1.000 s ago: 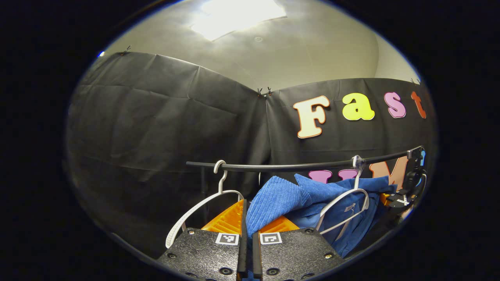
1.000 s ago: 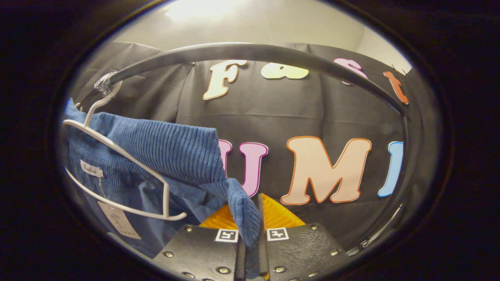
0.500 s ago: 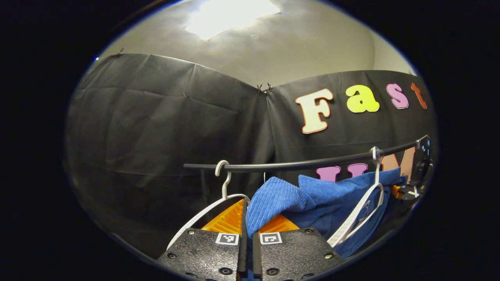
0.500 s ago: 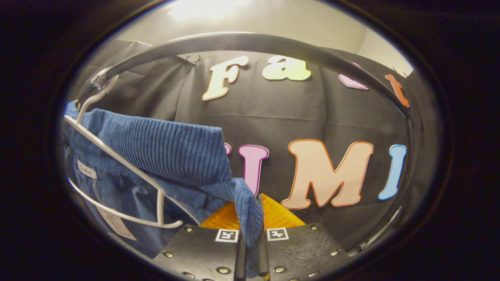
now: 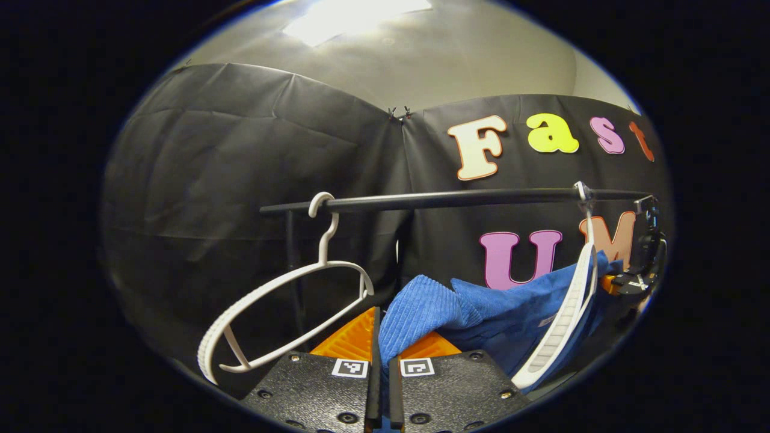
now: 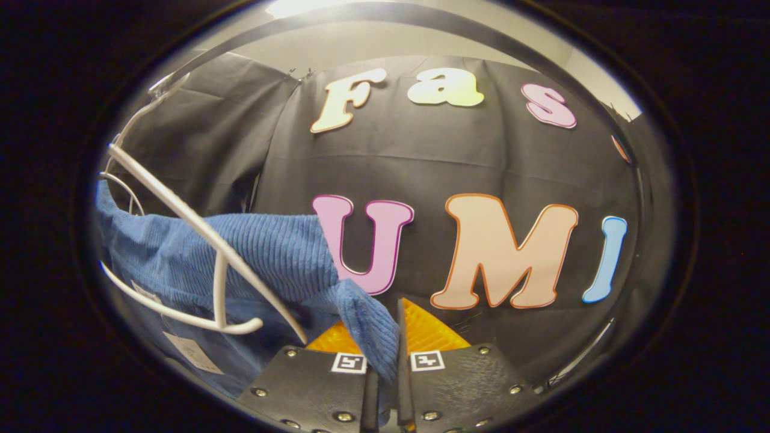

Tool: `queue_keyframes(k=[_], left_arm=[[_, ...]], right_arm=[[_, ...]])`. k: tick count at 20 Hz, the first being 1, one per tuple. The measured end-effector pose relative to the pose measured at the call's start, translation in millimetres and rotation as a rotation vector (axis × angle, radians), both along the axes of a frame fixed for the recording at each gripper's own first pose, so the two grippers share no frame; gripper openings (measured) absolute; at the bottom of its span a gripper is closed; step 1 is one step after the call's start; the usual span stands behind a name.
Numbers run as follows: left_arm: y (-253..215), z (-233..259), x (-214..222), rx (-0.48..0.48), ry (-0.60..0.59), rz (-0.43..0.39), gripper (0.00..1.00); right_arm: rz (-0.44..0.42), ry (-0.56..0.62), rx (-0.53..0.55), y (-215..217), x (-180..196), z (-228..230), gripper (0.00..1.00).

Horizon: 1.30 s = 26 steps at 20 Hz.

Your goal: Grasp the clothes on the hanger with both hands and then place them into the laundry hamper below.

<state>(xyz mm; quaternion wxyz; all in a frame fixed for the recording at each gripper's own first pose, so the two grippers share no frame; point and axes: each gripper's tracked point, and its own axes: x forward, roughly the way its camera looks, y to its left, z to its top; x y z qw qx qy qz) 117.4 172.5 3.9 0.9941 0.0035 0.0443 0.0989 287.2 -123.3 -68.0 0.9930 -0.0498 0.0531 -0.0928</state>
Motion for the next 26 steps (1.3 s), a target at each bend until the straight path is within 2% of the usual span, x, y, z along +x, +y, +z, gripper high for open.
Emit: queue_keyframes(k=[2,3,9,15,26], left_arm=[[-1,-12,3,-0.018,0.017,-0.007,0.07],[0,-18,4,-0.03,0.027,-0.008,0.04],[-3,-60,-1,-0.053,0.101,-0.02,0.06],[-8,-96,-15,-0.074,0.165,-0.024,0.06],[-29,-124,-58,-0.099,0.218,-0.061,0.06]], right_arm=[[-0.008,0.023,0.0,-1,0,-13,0.12],[-0.011,0.033,0.004,-2,-2,-20,0.12],[-0.033,0.106,0.022,-8,-16,-61,0.12],[-0.04,0.178,0.047,-7,-46,-98,0.12],[-0.059,0.237,0.044,-18,-107,-121,0.12]])
